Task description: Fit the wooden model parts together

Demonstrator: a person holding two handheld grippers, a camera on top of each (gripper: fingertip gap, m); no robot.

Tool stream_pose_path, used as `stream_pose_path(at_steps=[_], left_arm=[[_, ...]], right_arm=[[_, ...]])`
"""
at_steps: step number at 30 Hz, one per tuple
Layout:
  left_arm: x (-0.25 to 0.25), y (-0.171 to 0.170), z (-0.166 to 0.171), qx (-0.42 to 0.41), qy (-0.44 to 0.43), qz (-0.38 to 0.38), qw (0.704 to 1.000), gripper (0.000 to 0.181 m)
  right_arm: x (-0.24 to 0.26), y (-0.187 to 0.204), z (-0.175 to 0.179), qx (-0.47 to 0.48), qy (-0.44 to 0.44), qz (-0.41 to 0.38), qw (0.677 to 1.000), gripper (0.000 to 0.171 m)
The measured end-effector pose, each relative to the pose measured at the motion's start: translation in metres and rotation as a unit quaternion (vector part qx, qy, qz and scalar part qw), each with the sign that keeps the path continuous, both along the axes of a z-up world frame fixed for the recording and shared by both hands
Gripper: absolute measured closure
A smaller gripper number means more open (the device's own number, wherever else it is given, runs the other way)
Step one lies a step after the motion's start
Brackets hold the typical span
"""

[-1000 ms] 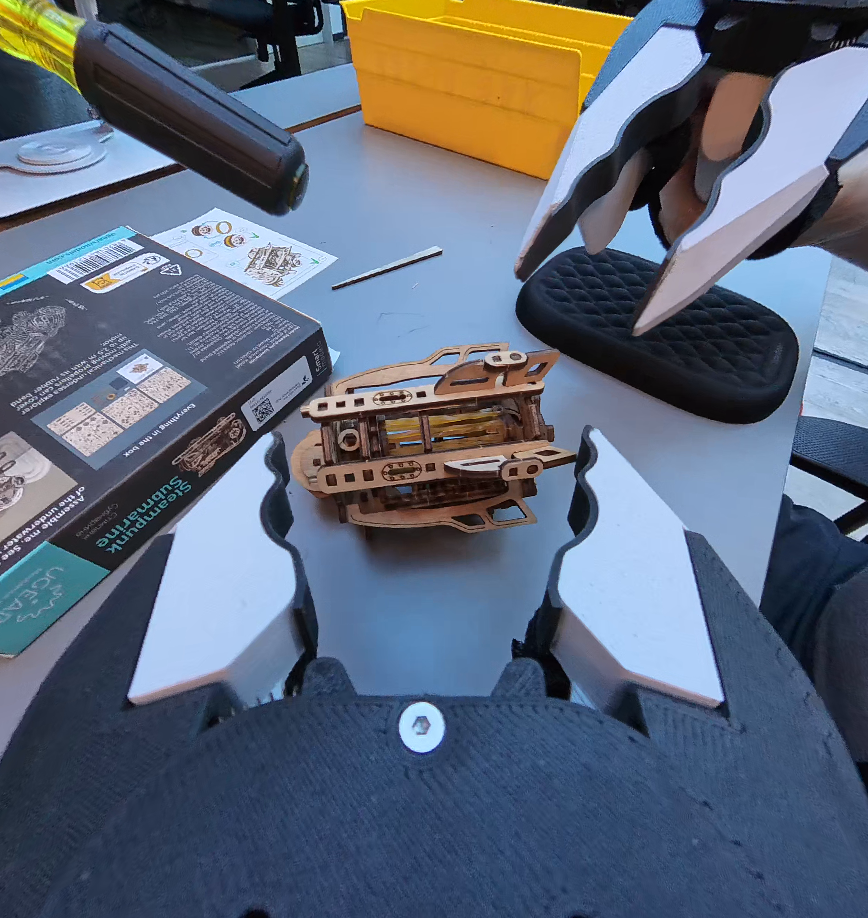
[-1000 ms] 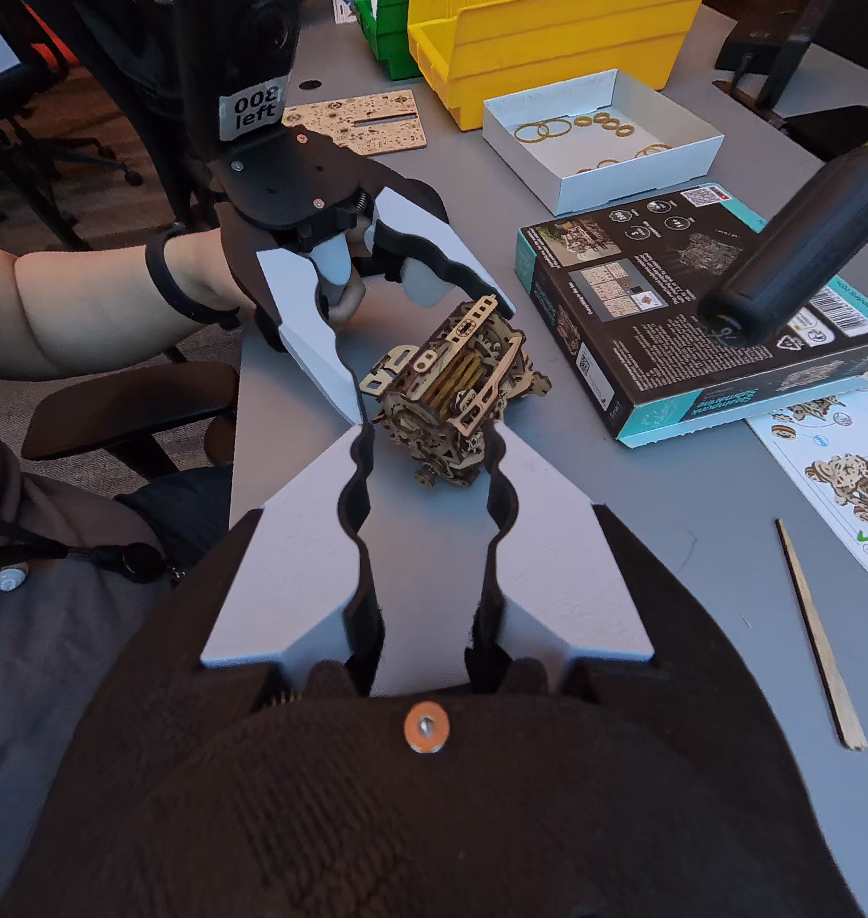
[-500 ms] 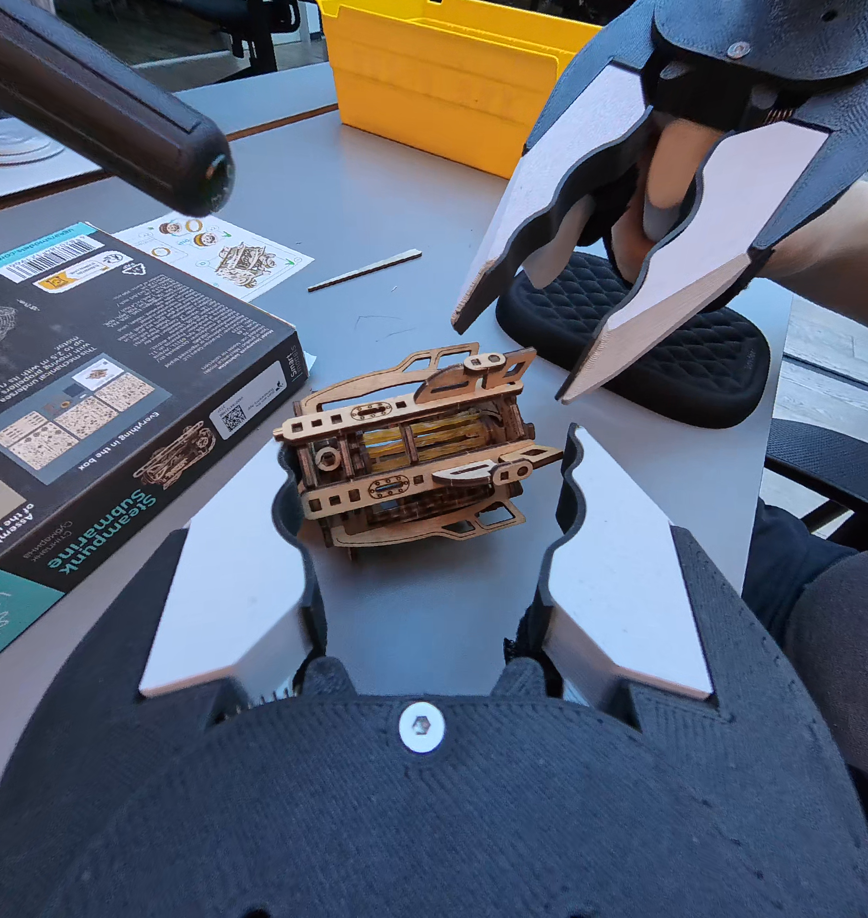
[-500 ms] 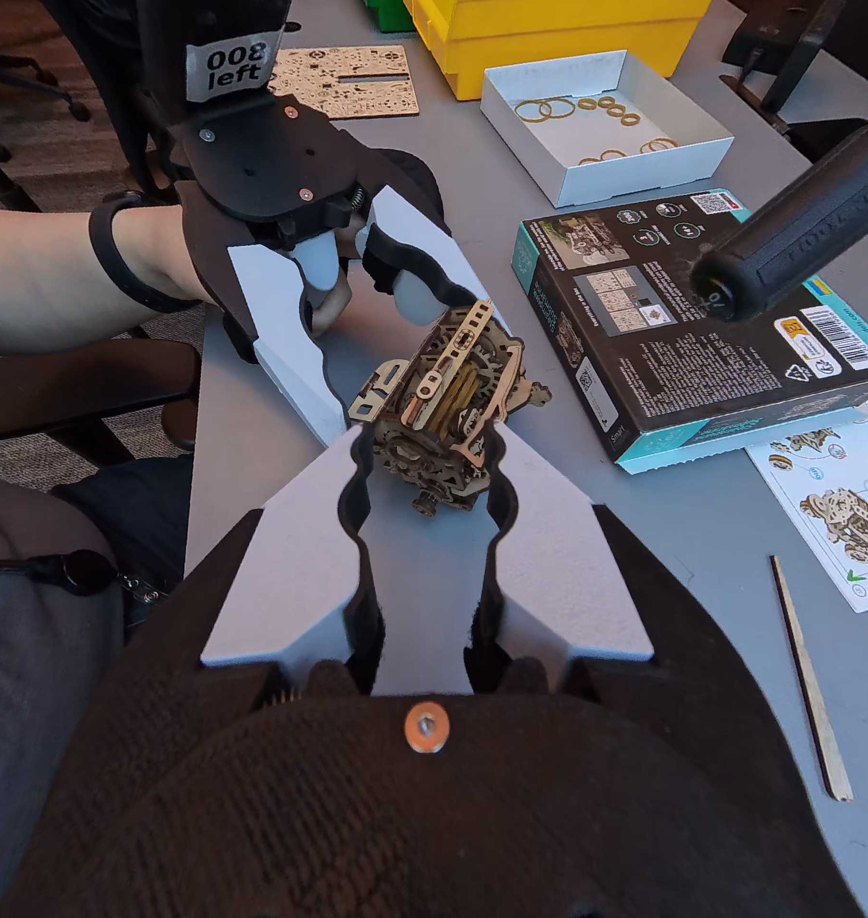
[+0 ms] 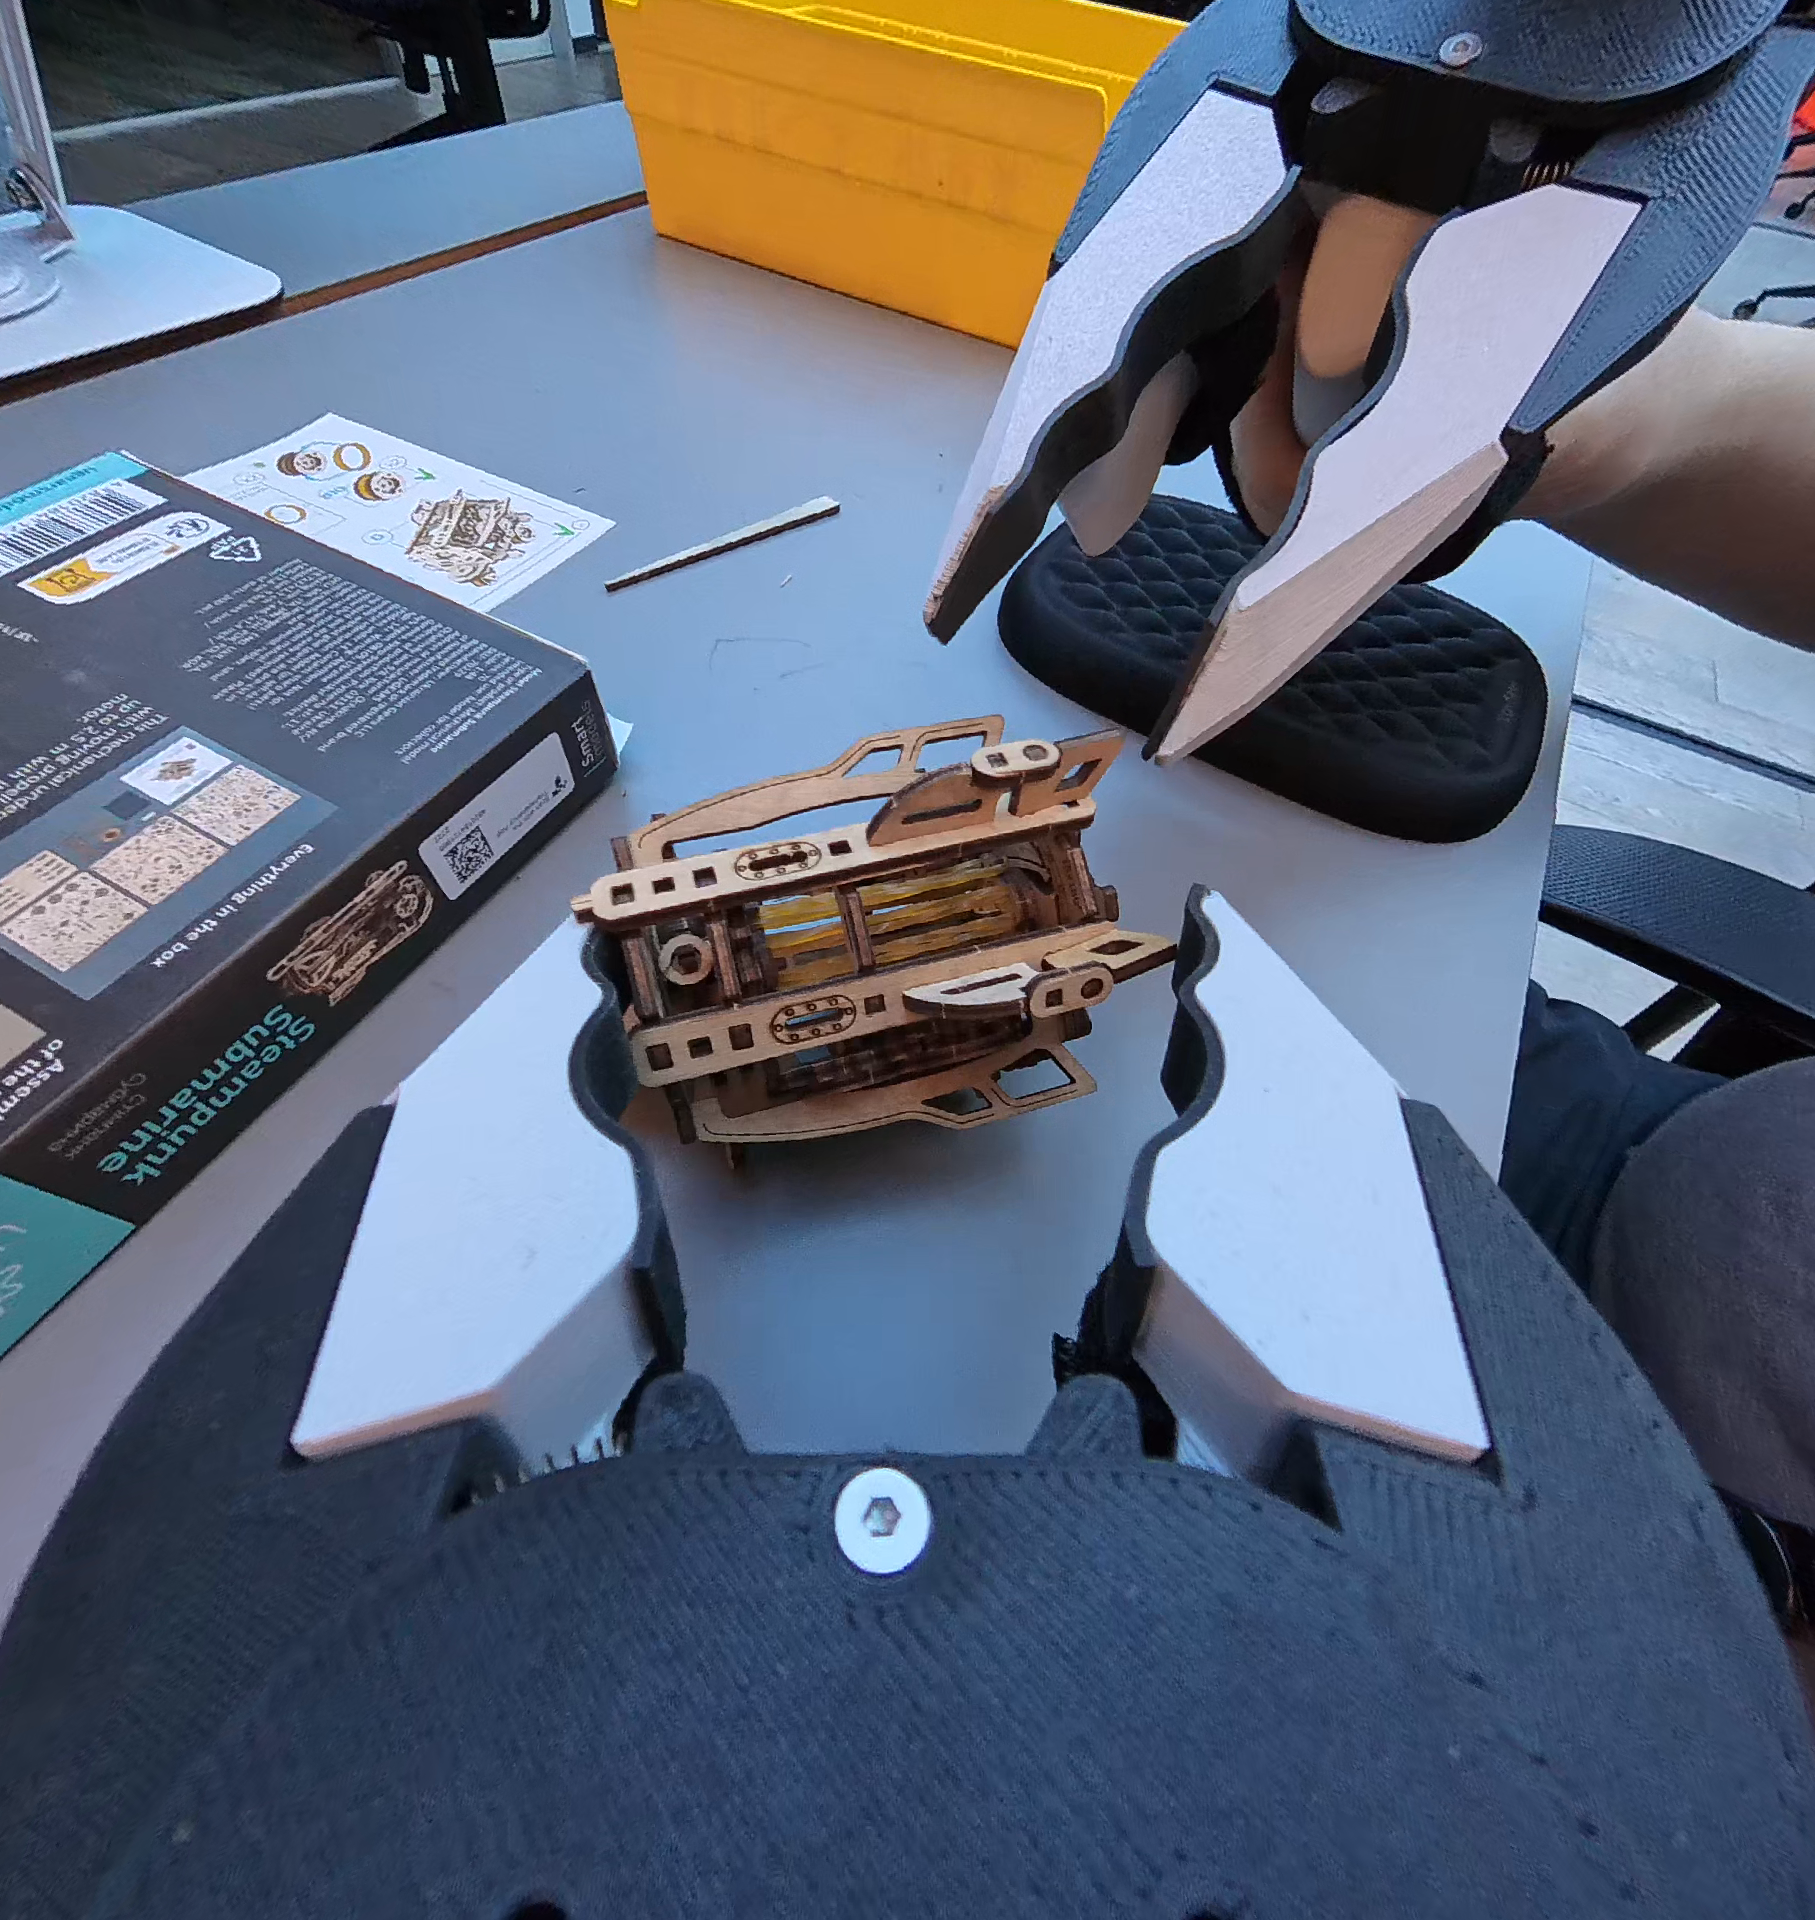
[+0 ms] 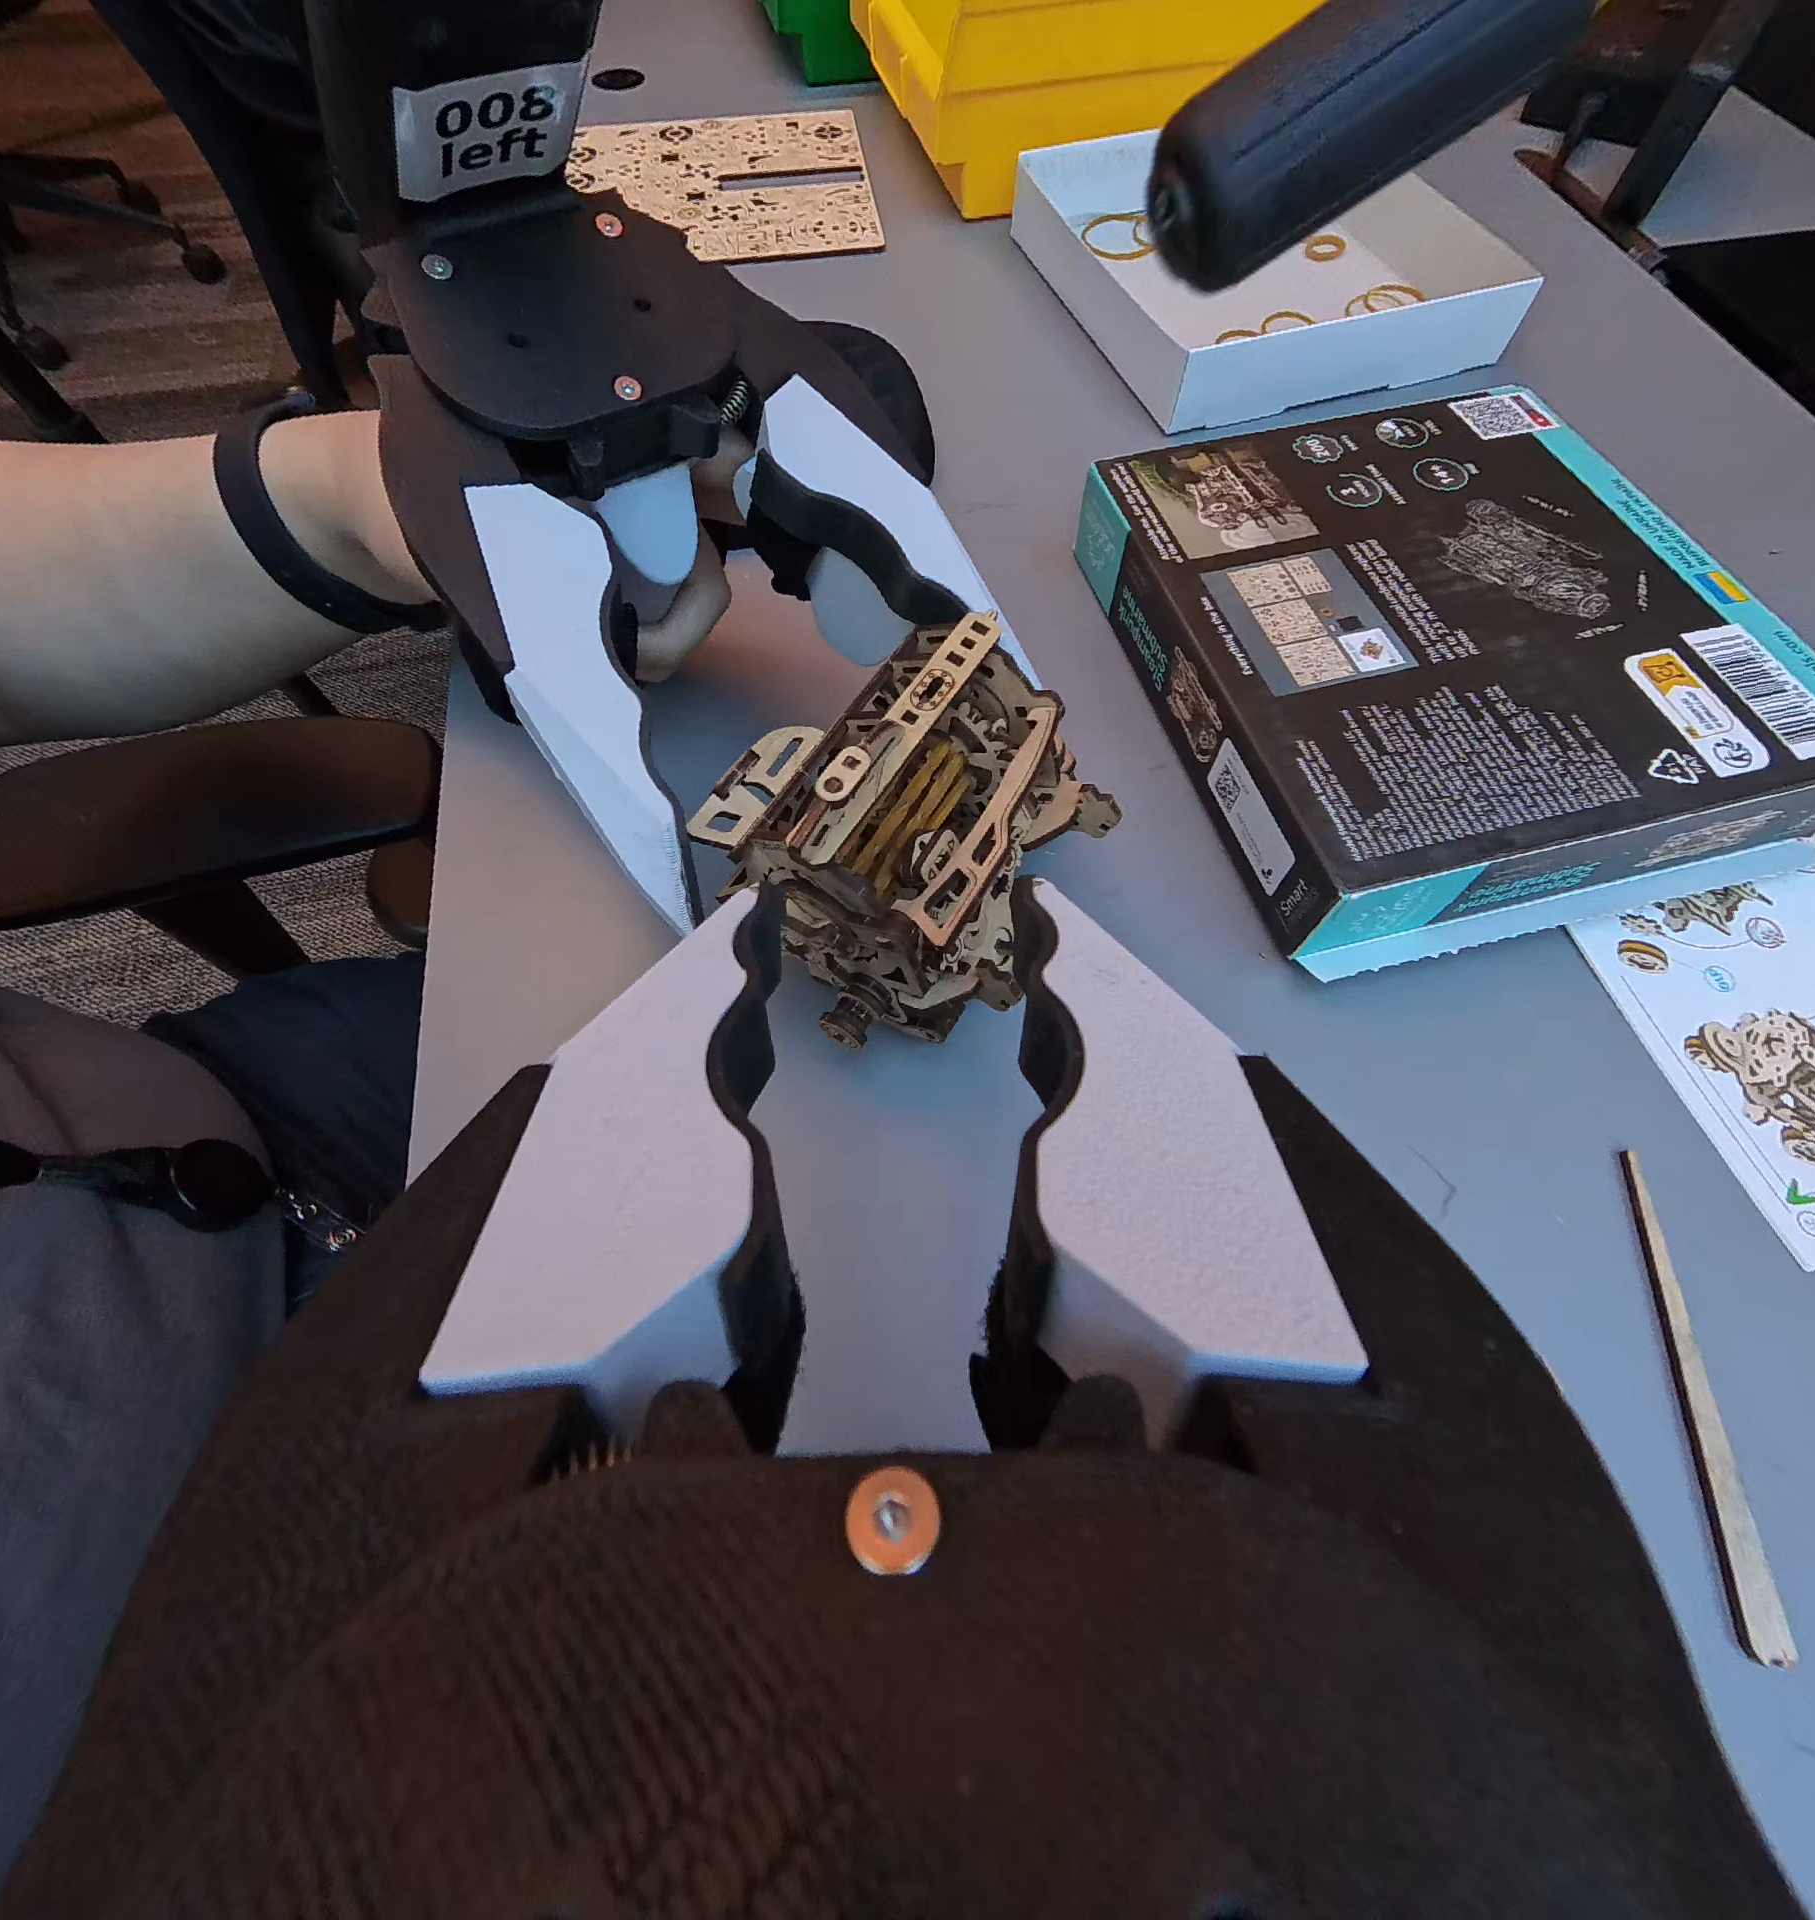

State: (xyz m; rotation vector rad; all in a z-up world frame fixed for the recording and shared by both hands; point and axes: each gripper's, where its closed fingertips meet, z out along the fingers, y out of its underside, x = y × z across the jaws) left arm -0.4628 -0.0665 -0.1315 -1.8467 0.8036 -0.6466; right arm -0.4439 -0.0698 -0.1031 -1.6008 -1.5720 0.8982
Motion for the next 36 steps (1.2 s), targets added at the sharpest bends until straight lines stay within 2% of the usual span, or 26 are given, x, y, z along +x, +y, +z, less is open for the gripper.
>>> stream_pose_path(at_steps=[7,17,20,23,26,31,36], left_arm=[[-0.002,-0.007,-0.001,-0.001,0.013,-0.026,1.0,0.078],[-0.003,-0.015,-0.001,0.01,0.023,-0.059,0.998,0.078],[-0.002,-0.016,-0.001,0.01,0.023,-0.072,0.997,0.078],[0.0,-0.018,0.0,0.015,0.024,-0.083,0.996,0.078],[0.002,-0.019,-0.001,0.021,0.029,-0.087,0.996,0.078],[0.002,-0.019,0.0,0.022,0.027,-0.088,0.996,0.078],[0.0,-0.018,0.0,0.018,0.016,-0.084,0.996,0.077]], right_arm=[[-0.006,-0.007,0.004,-0.02,0.004,0.014,1.0,0.127],[-0.014,-0.008,0.02,-0.118,0.021,0.039,0.992,0.128],[-0.018,-0.007,0.022,-0.191,0.027,0.032,0.981,0.13],[-0.023,-0.013,0.023,-0.302,0.024,0.042,0.952,0.138],[-0.027,-0.014,0.02,-0.373,0.002,0.043,0.927,0.138],[-0.03,-0.012,0.014,-0.376,-0.027,0.037,0.926,0.14],[-0.03,-0.01,0.022,-0.363,-0.016,0.037,0.931,0.14]])
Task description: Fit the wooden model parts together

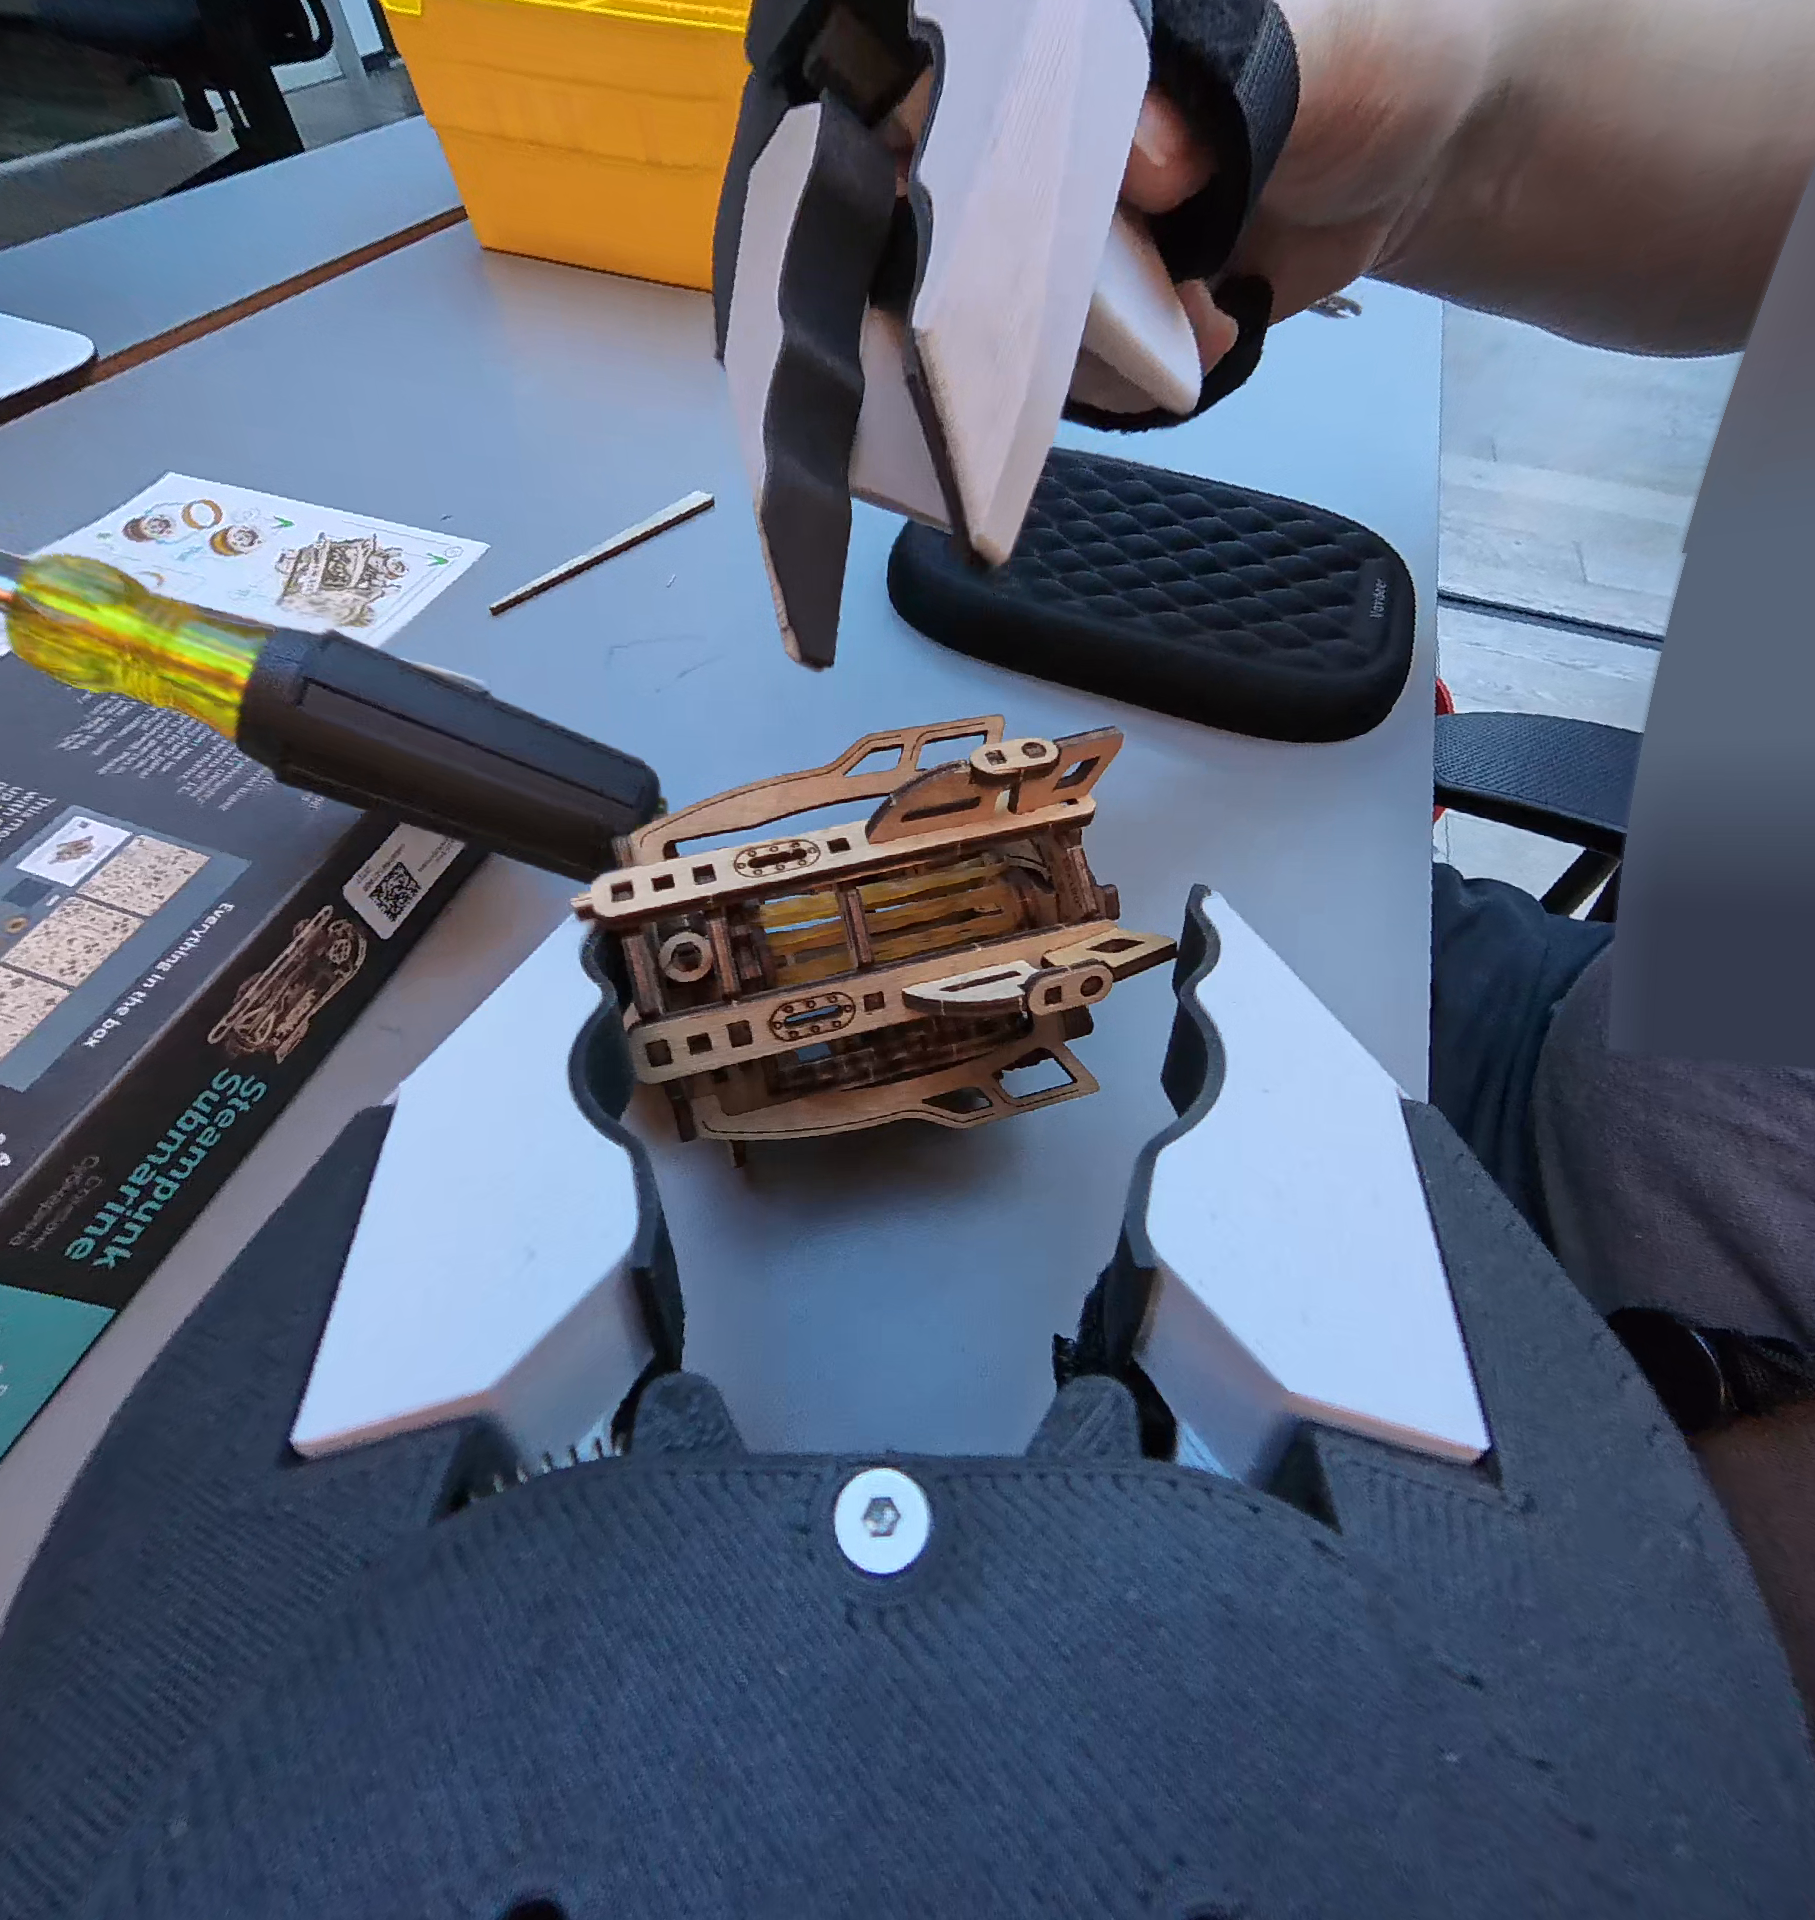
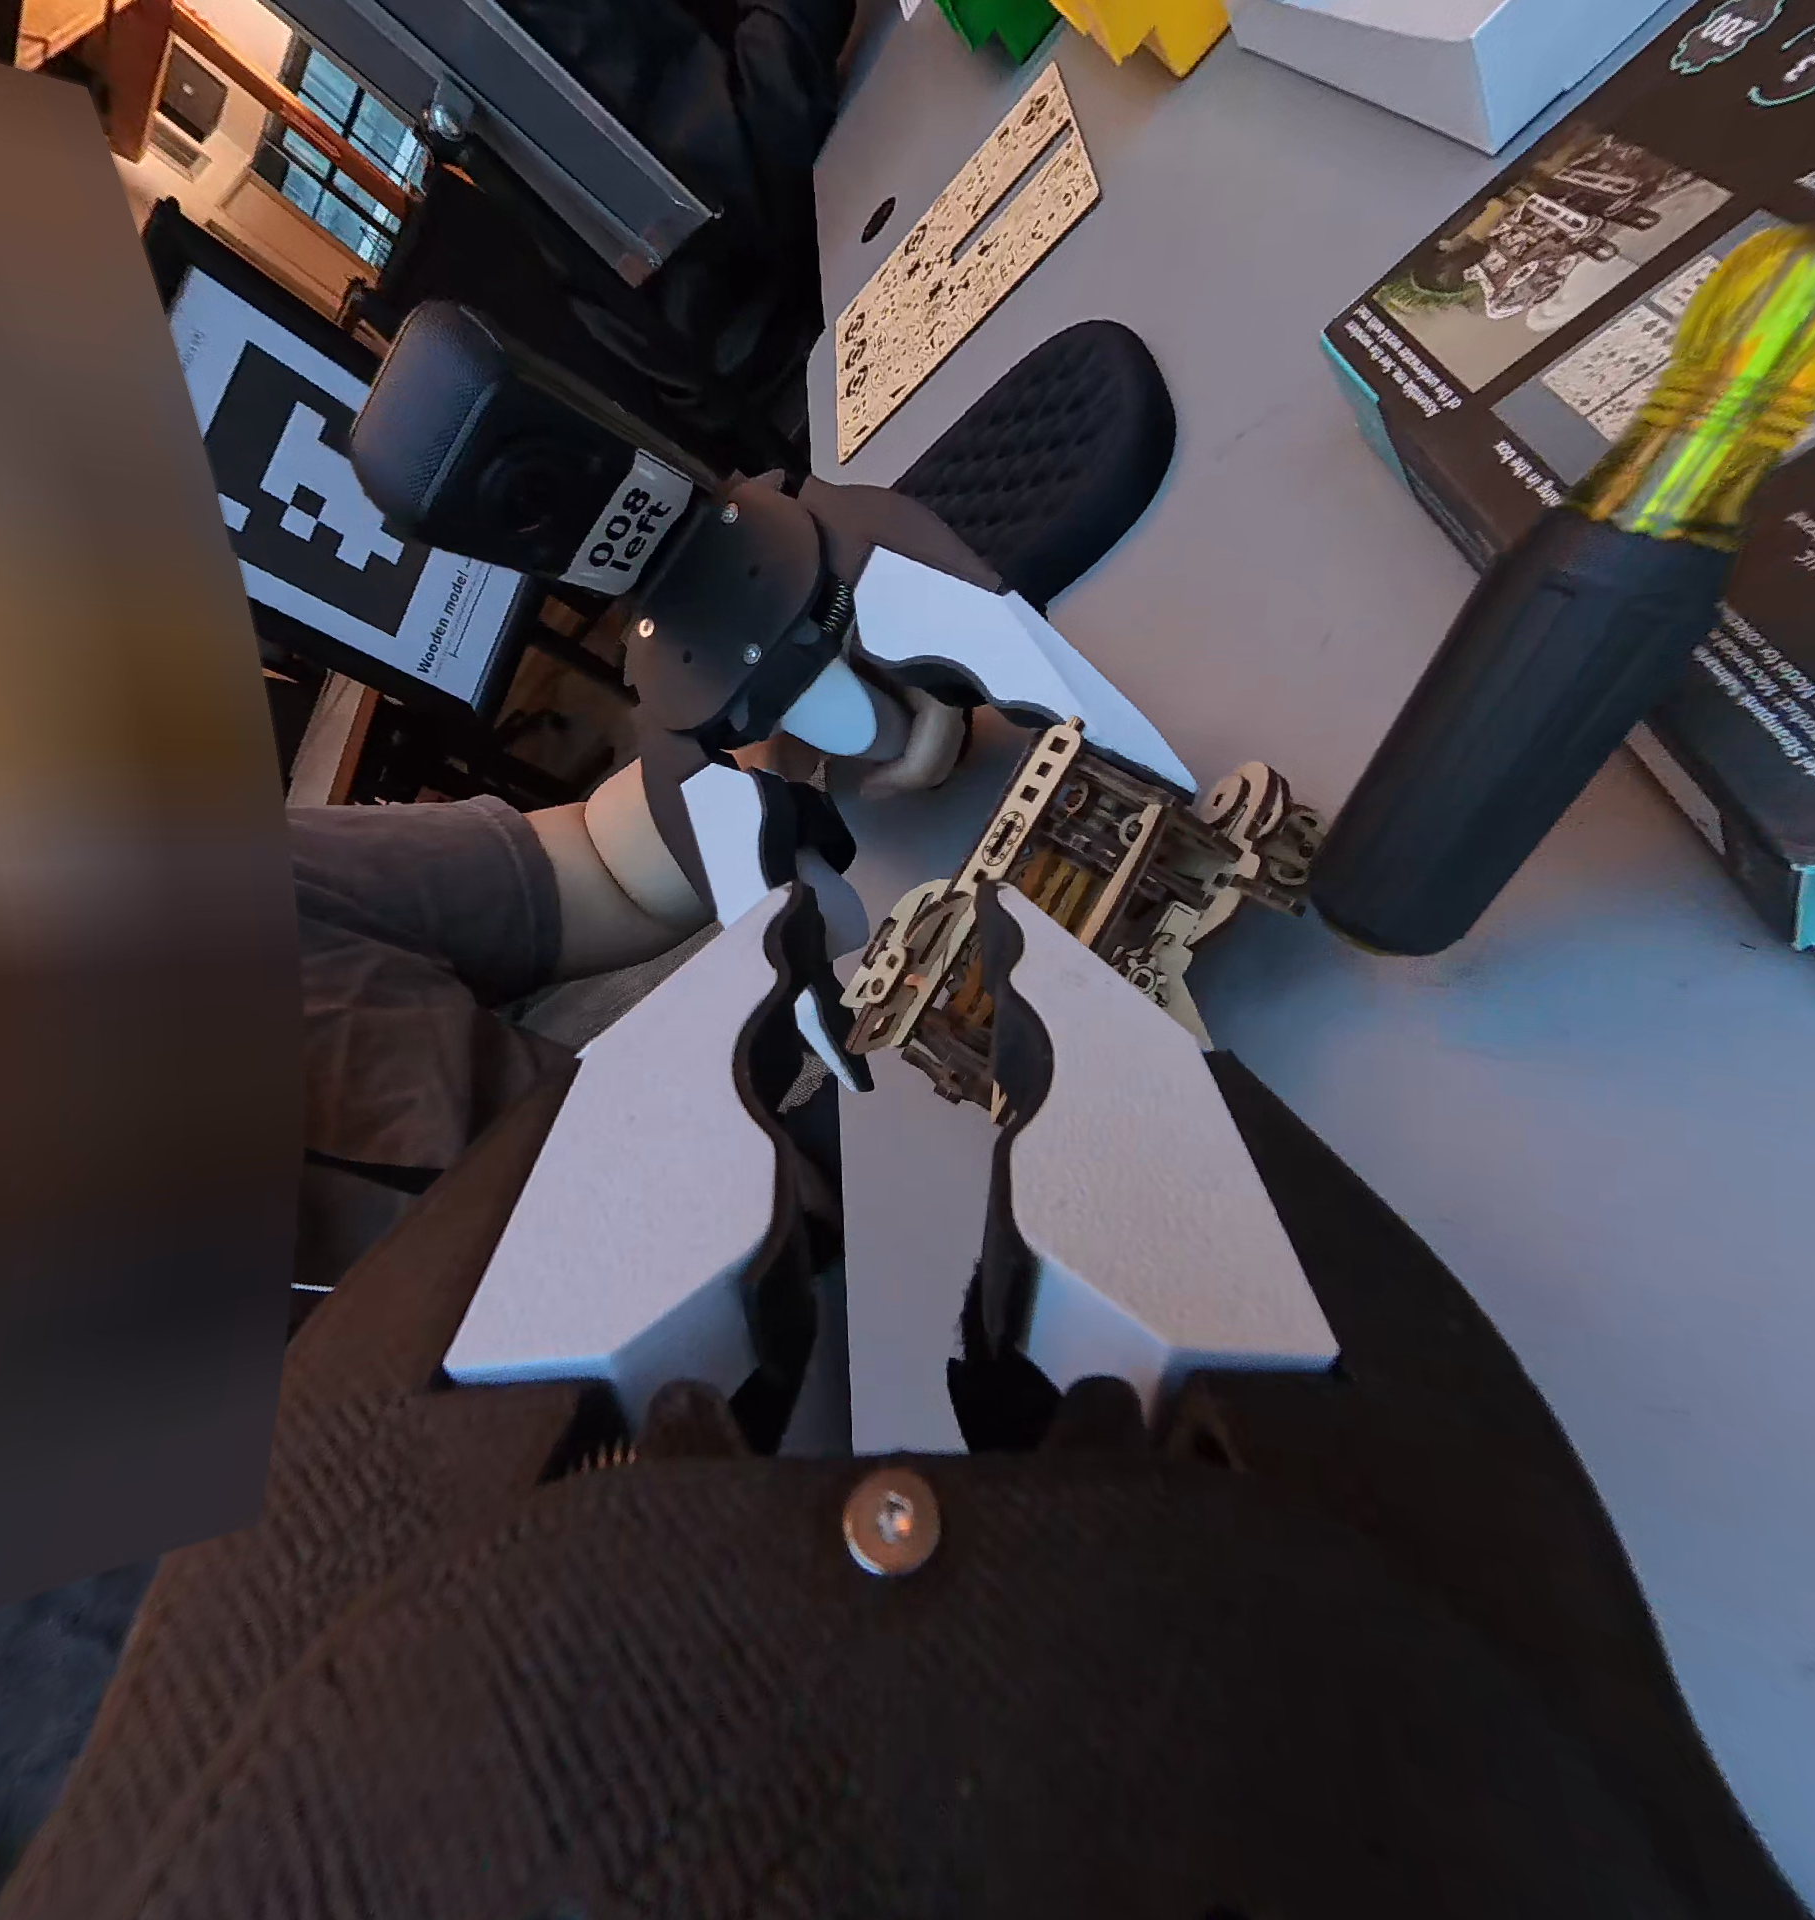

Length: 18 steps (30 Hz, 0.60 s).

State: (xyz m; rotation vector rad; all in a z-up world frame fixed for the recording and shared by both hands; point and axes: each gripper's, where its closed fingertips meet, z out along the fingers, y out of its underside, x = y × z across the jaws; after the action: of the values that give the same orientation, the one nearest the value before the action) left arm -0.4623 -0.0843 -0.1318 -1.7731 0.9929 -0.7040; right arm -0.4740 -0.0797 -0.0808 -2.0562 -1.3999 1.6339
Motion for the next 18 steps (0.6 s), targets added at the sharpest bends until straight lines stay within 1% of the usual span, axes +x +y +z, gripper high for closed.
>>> stream_pose_path(at_steps=[3,12,18], left_arm=[[-0.001,-0.002,0.0,-0.003,-0.003,0.0,1.0,0.076],[-0.013,-0.007,-0.001,0.006,0.016,0.025,1.0,0.052],[-0.025,-0.02,0.006,0.004,-0.01,0.034,0.999,0.048]], right_arm=[[0.002,0.001,0.002,0.003,0.002,-0.004,1.0,0.14],[0.004,-0.001,0.005,0.0,0.011,-0.005,1.0,0.14],[0.006,-0.004,0.007,0.008,0.015,-0.003,1.0,0.14]])
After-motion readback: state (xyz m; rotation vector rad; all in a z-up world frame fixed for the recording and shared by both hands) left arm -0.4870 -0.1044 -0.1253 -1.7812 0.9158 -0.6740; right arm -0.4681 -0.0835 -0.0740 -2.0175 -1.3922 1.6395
